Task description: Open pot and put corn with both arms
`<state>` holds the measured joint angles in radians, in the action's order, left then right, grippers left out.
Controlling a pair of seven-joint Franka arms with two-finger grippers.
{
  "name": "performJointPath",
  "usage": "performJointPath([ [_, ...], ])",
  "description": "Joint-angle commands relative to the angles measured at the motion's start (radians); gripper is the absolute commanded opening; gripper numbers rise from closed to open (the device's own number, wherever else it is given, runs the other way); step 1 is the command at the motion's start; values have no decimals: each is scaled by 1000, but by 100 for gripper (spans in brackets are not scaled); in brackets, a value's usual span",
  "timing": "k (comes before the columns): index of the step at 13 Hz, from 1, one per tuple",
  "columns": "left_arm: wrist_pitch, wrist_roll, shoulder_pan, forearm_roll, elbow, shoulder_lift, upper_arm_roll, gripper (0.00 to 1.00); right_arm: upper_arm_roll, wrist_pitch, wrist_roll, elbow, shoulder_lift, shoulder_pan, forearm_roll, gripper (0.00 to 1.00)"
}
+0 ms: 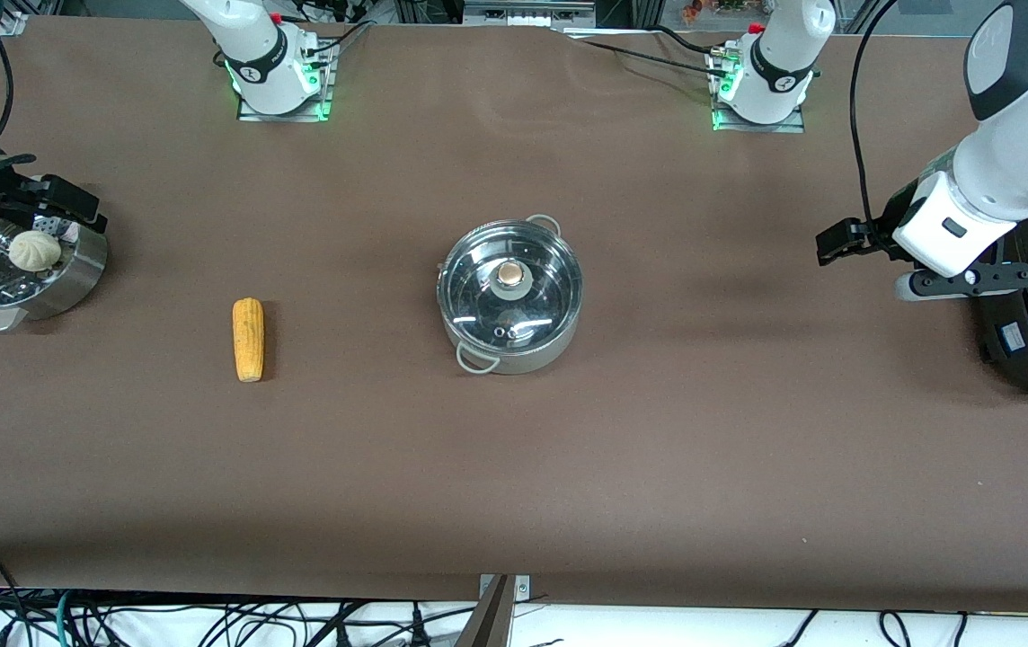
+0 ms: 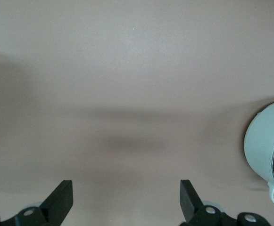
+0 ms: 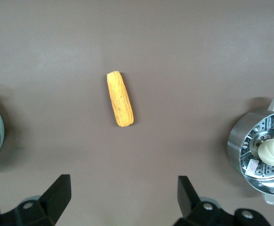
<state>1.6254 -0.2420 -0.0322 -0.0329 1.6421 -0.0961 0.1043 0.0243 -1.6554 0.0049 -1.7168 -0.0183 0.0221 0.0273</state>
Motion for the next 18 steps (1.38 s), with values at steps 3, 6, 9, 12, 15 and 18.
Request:
performJointPath([
  [3,-12,7,0,-15,15,24,-1,100,-15,-3,0,3,-6,12,0,100],
  [6,-15,7,0,-13,15,24,-1,100,-15,8,6,3,-6,12,3,100],
  [9,-112,9,2,-2,-60,27,-8,100,-15,8,4,2,-6,12,5,100],
  [12,-134,9,3,7,-76,29,-9,100,-15,8,-2,5,9,12,8,100],
  [15,-134,9,3,7,-76,27,-9,100,-15,5,0,6,14,12,5,100],
  [18,-134,9,3,7,-74,27,-9,100,-17,5,0,10,15,10,-1,100],
])
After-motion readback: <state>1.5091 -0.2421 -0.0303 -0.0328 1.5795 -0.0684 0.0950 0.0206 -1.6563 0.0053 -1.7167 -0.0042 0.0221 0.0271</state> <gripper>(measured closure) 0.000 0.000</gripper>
